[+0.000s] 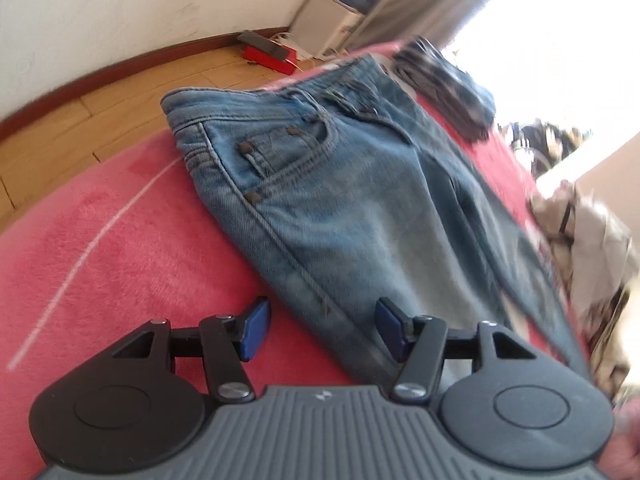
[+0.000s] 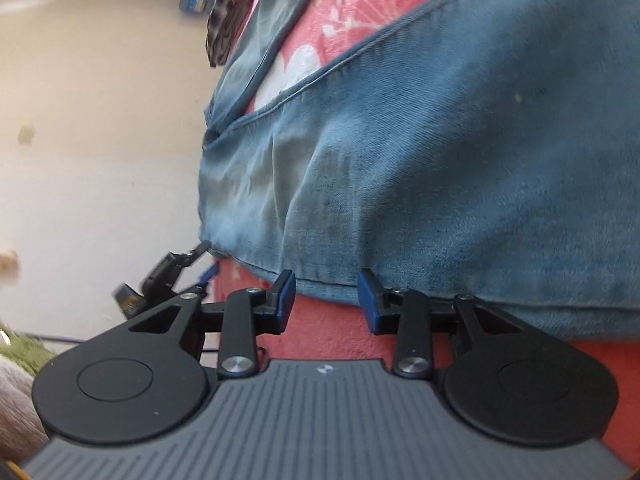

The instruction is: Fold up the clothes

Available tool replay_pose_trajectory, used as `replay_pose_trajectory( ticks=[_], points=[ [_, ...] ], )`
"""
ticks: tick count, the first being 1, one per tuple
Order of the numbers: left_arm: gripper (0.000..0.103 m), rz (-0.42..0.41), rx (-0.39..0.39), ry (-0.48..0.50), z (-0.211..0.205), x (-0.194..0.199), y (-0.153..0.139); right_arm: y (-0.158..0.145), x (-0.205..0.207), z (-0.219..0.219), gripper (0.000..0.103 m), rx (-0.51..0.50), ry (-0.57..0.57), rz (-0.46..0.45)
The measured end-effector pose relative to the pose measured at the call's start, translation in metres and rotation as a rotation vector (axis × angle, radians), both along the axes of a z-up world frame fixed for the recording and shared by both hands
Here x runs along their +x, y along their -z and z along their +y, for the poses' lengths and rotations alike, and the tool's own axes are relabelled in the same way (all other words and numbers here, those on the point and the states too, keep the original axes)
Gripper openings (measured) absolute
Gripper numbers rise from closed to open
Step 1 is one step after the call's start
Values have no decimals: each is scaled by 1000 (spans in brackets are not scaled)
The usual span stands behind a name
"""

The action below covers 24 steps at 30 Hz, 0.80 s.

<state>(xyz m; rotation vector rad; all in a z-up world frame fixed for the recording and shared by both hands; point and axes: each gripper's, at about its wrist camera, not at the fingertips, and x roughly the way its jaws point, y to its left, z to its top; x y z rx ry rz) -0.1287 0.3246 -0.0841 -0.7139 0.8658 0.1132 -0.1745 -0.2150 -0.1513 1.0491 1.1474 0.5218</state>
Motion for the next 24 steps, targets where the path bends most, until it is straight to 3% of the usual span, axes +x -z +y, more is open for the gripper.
replay_pose_trajectory(
  ticks=[3, 6, 9, 19, 24],
  points=[
    [60, -10, -24, -25, 5, 12, 2, 1, -5, -1, 40, 53, -4, 17],
    [60, -18, -19, -35, 6, 21, 5, 9, -10, 0, 40, 87, -15, 76],
    [59, -23, -2, -38, 4, 27, 4, 13, -17, -10, 36, 115, 56, 108],
    [59, -23, 29, -38, 1, 33, 2, -8, -68, -78, 30, -6, 422, 121],
    [59, -16, 27, -42, 1, 32, 1, -4, -97, -94, 34, 62, 487, 201]
  ],
)
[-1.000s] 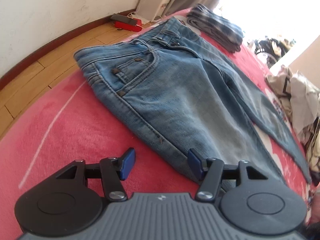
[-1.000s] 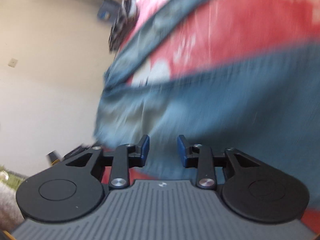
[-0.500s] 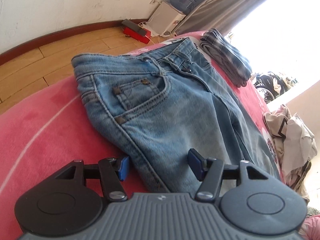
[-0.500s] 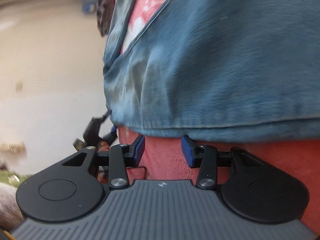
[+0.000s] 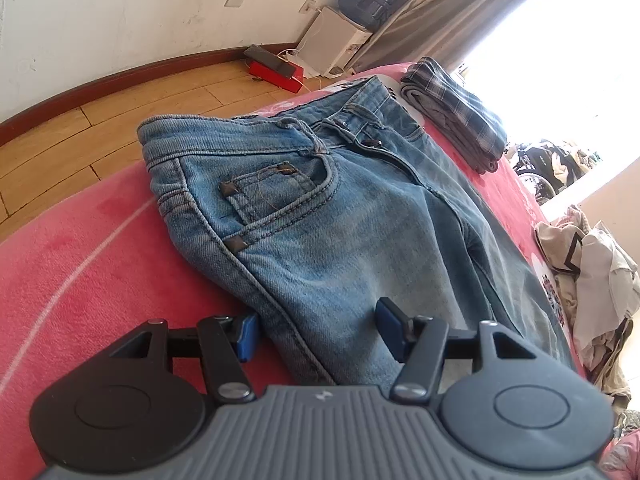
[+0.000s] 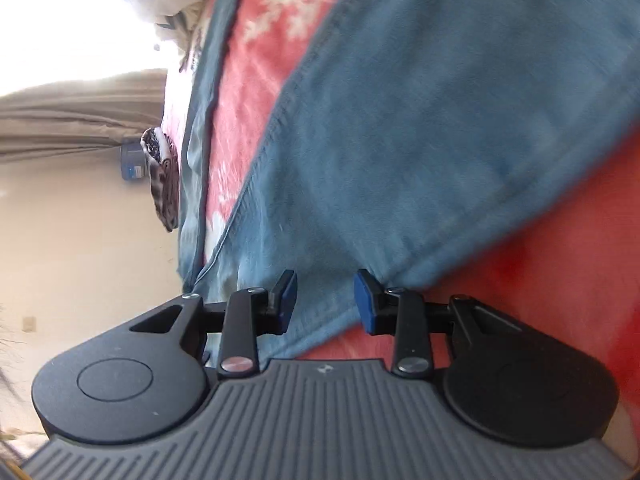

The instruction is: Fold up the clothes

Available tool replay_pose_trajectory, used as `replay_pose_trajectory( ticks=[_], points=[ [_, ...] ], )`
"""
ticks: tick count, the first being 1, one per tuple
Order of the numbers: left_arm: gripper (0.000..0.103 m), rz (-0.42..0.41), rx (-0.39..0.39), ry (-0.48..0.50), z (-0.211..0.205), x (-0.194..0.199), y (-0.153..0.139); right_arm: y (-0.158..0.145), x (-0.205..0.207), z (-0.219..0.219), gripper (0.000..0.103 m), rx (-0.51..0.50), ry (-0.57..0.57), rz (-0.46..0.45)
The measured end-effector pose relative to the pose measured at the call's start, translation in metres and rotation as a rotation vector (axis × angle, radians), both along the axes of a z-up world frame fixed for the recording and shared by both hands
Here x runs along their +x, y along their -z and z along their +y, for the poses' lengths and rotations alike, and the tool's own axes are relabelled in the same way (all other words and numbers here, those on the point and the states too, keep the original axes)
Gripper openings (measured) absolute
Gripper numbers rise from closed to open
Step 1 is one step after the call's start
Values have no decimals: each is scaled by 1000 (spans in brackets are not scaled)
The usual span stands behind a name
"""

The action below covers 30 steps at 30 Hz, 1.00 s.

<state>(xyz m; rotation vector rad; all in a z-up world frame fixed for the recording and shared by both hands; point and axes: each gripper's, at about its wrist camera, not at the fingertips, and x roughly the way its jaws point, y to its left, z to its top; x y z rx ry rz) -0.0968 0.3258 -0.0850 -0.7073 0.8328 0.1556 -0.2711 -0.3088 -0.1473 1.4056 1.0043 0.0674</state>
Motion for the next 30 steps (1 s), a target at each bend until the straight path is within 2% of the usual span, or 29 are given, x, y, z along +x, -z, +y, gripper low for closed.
replay_pose_trajectory(
  ticks=[3, 5, 7, 10, 13, 16, 18, 22, 25, 30],
  points=[
    [59, 0, 2, 1, 0, -1, 0, 7, -14, -1, 40, 42, -37, 62],
    [59, -2, 6, -1, 0, -1, 0, 12, -19, 2, 40, 62, -56, 96],
    [59, -3, 8, -5, -1, -2, 0, 13, -16, 3, 40, 31, -36, 104],
    [58, -2, 6, -12, -1, -2, -1, 7, -8, -2, 40, -35, 20, 56],
    [53, -4, 3, -24, 1, -5, -1, -3, -10, -8, 39, -105, 132, -18],
    [47, -14, -11, -52, 3, -10, 2, 3, -19, -9, 37, -102, 232, -43],
    [44, -12, -8, -69, 3, -11, 2, 9, -26, -9, 27, -88, 289, -47],
    [25, -11, -7, -105, 5, -15, -2, 5, -26, -10, 13, -140, 303, -64],
    [17, -30, 8, -111, 4, -14, -7, -8, -21, -16, 9, -221, 274, -109],
    [14, -61, 58, -108, -3, -13, -20, -26, -3, -20, 6, -353, 205, -165]
  ],
)
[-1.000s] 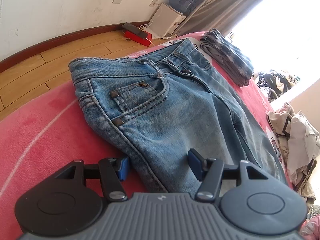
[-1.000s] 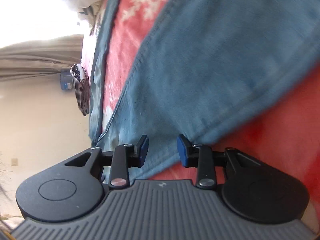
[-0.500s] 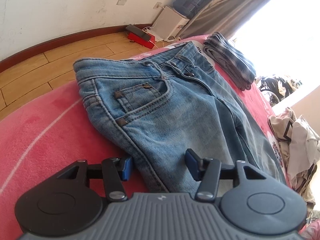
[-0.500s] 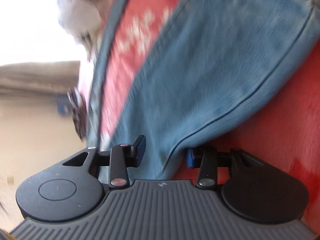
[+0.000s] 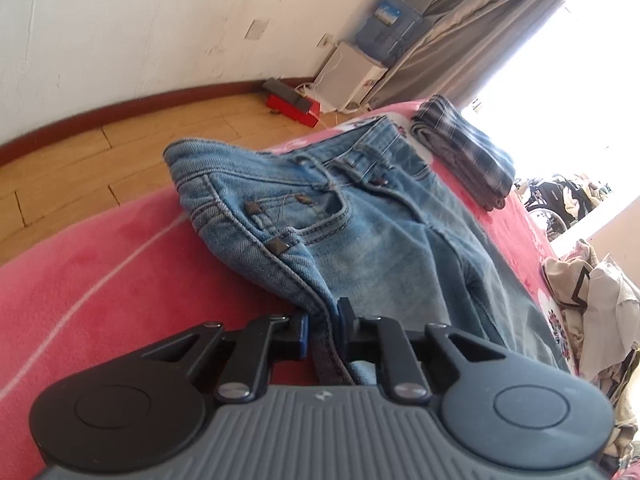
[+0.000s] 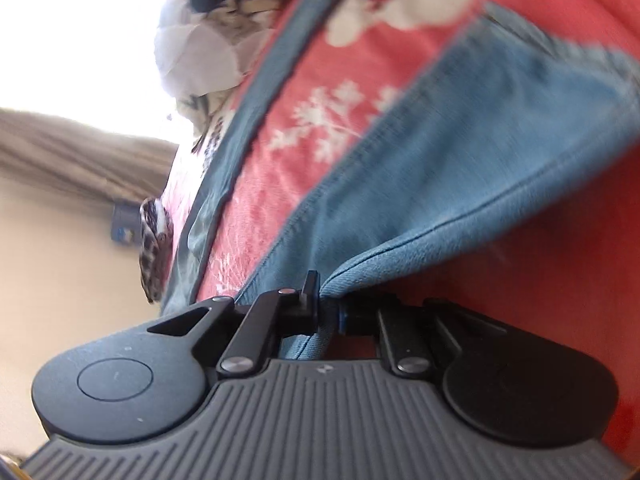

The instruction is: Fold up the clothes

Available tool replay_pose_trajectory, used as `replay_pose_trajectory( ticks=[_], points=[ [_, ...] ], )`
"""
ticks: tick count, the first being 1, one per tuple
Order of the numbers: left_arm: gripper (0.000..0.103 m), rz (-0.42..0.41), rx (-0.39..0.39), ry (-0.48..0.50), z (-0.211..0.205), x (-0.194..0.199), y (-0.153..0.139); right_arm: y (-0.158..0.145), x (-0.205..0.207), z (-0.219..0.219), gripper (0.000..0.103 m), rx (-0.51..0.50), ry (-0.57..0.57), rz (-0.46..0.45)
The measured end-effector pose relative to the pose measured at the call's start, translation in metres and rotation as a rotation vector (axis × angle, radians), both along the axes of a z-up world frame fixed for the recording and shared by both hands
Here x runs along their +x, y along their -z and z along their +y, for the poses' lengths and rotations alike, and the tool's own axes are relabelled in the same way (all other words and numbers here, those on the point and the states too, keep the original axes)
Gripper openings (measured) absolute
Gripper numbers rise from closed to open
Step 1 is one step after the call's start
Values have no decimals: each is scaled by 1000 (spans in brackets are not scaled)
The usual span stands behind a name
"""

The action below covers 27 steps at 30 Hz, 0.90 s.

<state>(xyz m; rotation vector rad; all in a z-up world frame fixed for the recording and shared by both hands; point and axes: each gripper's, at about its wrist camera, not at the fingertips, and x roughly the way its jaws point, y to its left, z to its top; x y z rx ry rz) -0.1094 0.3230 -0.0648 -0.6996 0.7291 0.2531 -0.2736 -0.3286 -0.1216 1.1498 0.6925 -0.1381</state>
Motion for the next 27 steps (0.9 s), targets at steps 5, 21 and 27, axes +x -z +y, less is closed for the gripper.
replay_pose_trajectory(
  ticks=[5, 21, 27],
  points=[
    [12, -52, 56, 14, -9, 6, -21, -19, 15, -3, 5, -113, -41, -35],
    [10, -242, 177, 94, -47, 97, -69, -116, 148, -33, 3, -381, -96, -292],
    [10, -219, 222, 138, -60, 156, -69, -129, 199, -42, 3, -418, -109, -285]
  ],
)
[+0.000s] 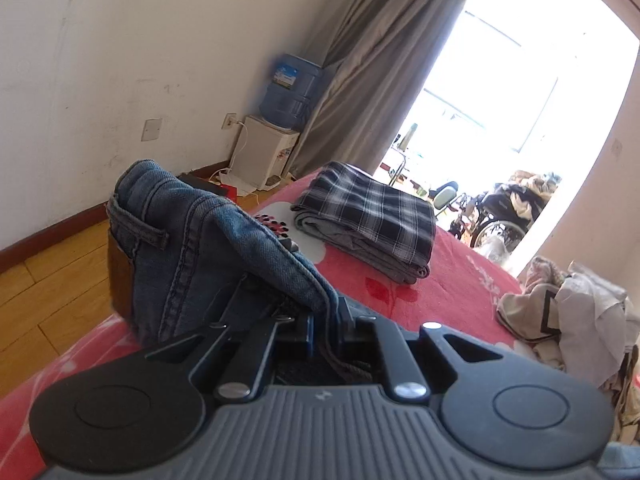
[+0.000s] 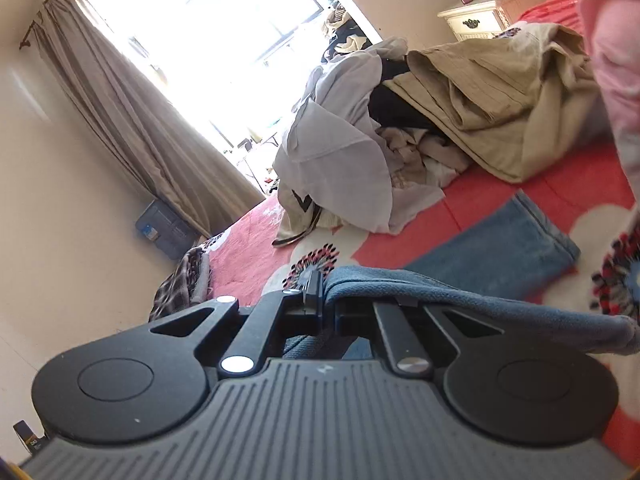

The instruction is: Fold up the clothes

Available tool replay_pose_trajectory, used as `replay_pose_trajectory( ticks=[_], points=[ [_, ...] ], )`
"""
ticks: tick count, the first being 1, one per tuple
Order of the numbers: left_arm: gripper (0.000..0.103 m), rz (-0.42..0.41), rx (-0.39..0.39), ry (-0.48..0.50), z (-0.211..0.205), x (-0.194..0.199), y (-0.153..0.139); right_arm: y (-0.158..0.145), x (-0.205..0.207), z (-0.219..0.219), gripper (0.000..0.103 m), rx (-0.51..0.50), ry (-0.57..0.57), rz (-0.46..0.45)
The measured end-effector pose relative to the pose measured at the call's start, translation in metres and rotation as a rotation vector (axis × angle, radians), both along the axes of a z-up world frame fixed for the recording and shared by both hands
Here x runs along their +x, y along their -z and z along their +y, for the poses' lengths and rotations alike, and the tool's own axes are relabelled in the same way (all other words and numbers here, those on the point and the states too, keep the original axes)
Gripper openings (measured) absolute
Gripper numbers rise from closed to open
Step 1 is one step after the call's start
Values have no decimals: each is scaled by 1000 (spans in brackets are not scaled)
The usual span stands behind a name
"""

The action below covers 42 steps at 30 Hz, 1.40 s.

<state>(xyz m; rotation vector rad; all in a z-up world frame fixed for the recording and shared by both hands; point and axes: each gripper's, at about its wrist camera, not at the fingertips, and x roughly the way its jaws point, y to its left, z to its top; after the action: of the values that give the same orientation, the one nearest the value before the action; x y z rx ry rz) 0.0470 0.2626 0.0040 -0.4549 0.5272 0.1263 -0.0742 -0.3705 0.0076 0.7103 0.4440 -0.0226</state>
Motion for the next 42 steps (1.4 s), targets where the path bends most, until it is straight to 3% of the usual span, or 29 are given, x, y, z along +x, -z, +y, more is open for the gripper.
replay_pose_trajectory(
  ticks=[10, 11, 13, 15, 17, 20, 22, 24, 26, 29, 32, 34, 37, 42],
  points=[
    [12, 96, 76, 54, -15, 80, 23, 25, 96, -15, 3, 0, 15, 99],
    [12, 127, 64, 76, -13, 91, 30, 30, 105, -17, 3, 3, 18, 112],
    [24, 202, 9, 117, -6, 111, 44, 43, 125, -21, 3, 31, 23, 157],
    [33, 254, -29, 129, 2, 127, 54, 63, 144, -31, 4, 118, 15, 225],
    [38, 249, -55, 122, 9, 138, 54, 82, 160, -44, 6, 213, 14, 303],
    [45, 220, -119, 101, 17, 155, 50, 97, 175, -62, 8, 308, 9, 346],
    [48, 216, -157, 71, 21, 167, 50, 104, 182, -75, 15, 386, 9, 364],
    [48, 228, -164, 35, 21, 177, 55, 113, 188, -88, 43, 468, 22, 377],
    [48, 240, -146, 4, 18, 186, 59, 121, 193, -100, 61, 549, 40, 392],
    [48, 251, -81, 8, 8, 189, 57, 122, 192, -103, 62, 575, 53, 418],
    [50, 223, -26, 51, -1, 174, 42, 119, 189, -102, 70, 572, 48, 440],
    [54, 202, 10, 88, -5, 159, 28, 108, 187, -95, 73, 501, 20, 481],
    [59, 178, 63, 136, -9, 124, 7, 79, 177, -73, 75, 282, -59, 560],
    [63, 214, 27, 138, 0, 52, -5, 24, 130, -29, 75, -151, -114, 496]
  ],
)
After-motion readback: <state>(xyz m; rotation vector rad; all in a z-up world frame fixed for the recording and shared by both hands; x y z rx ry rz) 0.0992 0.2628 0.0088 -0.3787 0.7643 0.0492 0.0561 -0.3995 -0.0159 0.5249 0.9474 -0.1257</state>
